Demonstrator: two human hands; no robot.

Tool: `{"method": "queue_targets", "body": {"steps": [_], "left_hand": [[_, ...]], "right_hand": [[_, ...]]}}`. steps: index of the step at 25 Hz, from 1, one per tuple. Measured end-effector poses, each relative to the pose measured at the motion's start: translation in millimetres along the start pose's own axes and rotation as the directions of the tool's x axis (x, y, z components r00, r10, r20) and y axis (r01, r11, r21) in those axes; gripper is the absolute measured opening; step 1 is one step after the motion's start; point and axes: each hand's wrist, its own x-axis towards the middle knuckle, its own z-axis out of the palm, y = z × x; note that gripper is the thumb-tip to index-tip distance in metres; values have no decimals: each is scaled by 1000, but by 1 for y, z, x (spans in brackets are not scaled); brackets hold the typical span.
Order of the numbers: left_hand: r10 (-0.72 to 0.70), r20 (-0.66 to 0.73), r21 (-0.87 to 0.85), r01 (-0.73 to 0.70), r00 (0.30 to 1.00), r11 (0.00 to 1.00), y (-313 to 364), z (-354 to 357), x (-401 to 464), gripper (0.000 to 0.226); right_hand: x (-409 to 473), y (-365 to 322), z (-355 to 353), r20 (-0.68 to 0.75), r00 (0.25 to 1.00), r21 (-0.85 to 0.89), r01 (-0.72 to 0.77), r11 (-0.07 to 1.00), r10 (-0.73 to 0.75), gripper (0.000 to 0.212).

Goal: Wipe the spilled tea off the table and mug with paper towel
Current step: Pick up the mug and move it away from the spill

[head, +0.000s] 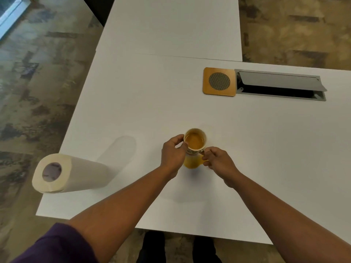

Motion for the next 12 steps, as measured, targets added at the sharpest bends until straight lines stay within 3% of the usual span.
{"method": "queue_targets", "body": {"steps": [6,12], "left_hand": [[-6,-19,2,6,1000,1000,0,3,0,38],[9,15,18,-9,1000,1000,2,0,-4,39]], "right_hand": [[9,-3,-6,109,993,91,-46,995,36,26],[9,-2,-8,130,992,111,-20,994,5,27]]}}
